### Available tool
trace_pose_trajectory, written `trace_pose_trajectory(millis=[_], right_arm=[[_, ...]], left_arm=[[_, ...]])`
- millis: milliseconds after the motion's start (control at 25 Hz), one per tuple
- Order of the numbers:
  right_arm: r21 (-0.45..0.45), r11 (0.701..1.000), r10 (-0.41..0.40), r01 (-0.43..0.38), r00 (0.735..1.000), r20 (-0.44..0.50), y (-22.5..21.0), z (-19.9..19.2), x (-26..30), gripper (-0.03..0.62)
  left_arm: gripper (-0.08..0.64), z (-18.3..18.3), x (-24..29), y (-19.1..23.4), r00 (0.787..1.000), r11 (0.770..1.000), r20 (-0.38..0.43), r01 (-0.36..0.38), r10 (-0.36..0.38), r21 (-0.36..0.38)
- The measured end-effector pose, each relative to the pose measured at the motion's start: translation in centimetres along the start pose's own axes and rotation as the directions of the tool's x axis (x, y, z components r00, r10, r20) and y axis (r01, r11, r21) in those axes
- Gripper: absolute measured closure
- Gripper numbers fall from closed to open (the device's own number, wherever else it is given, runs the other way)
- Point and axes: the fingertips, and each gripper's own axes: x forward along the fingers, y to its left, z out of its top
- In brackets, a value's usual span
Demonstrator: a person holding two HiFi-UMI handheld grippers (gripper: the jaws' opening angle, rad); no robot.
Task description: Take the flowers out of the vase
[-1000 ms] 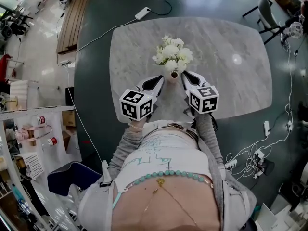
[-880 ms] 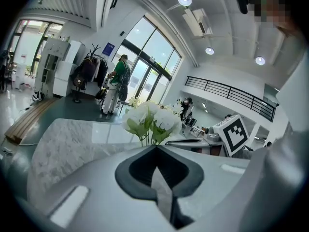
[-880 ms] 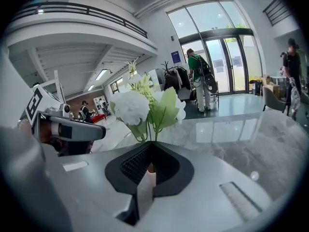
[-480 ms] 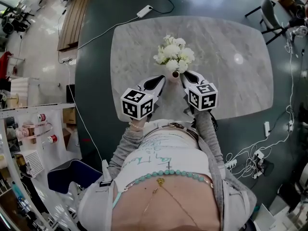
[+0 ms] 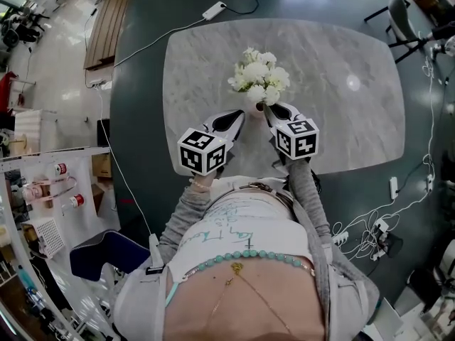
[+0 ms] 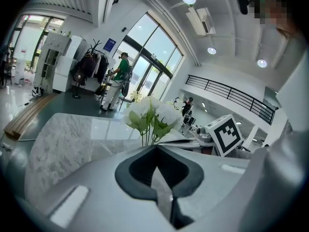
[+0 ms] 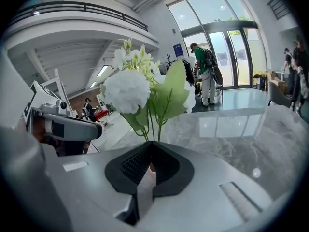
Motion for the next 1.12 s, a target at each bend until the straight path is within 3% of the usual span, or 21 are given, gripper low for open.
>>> trace_pose_trajectory(millis=[720,1120], right_arm=[[-0.018,1.000,-0.001,0.000,1.000,-0.030,0.5,-0.7,1.3,0.564],[-0.028,1.000,-0.004,0.003,0.999,-0.037,0.5,-1.0,1.3,0.440]], left_arm=[[0.560,-1.6,-1.8,0.8,0.999,0.998,0.004,-0.045,0.045,-0.054],[0.560,-1.9,-2.1,0.6,0.999,0.997,0.015,-0.048,0.049,-0.062]])
